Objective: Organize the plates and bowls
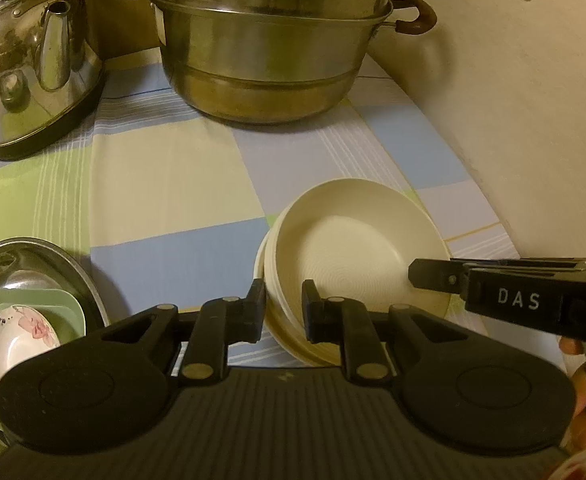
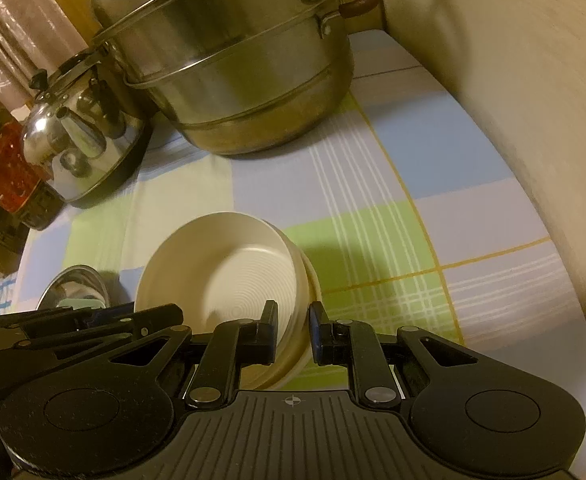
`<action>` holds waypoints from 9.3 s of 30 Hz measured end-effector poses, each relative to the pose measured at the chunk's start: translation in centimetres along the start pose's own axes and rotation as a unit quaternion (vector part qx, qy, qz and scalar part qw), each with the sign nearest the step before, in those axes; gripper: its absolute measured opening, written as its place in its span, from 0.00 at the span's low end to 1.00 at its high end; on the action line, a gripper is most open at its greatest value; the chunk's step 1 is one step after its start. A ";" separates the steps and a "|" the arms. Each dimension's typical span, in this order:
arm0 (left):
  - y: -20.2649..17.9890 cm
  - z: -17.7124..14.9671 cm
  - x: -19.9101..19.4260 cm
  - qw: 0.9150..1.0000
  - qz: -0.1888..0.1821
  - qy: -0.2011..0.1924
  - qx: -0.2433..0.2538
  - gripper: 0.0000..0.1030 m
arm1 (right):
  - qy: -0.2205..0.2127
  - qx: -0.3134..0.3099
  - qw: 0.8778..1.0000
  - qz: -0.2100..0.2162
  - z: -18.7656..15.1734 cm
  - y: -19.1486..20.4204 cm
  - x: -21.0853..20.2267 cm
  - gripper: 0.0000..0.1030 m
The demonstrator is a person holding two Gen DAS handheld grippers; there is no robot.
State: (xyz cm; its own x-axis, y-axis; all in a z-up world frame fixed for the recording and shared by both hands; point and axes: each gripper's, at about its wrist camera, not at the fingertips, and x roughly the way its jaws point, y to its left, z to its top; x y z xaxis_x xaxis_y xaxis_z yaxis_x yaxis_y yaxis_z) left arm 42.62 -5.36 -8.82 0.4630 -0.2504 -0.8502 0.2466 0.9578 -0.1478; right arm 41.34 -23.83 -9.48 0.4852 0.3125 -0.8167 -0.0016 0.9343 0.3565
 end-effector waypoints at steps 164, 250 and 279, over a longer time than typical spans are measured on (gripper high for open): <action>2.8 -12.9 -12.5 0.998 0.011 -0.033 -0.046 0.09 | -0.007 -0.097 0.994 0.050 -13.1 6.7 -7.6 0.08; -0.3 -0.6 -6.7 0.998 0.005 -0.052 -0.029 0.17 | -0.032 -0.052 0.998 0.017 0.0 0.9 -4.9 0.46; 1.4 -15.4 -18.6 0.998 0.011 -0.042 -0.039 0.28 | -0.030 -0.073 0.996 0.043 -14.4 4.8 -13.7 0.57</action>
State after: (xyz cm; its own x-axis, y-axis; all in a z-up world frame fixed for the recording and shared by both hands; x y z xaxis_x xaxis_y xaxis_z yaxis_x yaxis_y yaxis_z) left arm 21.28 2.84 -0.96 0.5386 -0.2368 -0.8086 0.1695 0.9705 -0.1713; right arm 22.07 -21.15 -3.14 0.5297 0.3861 -0.7552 -0.1714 0.9207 0.3505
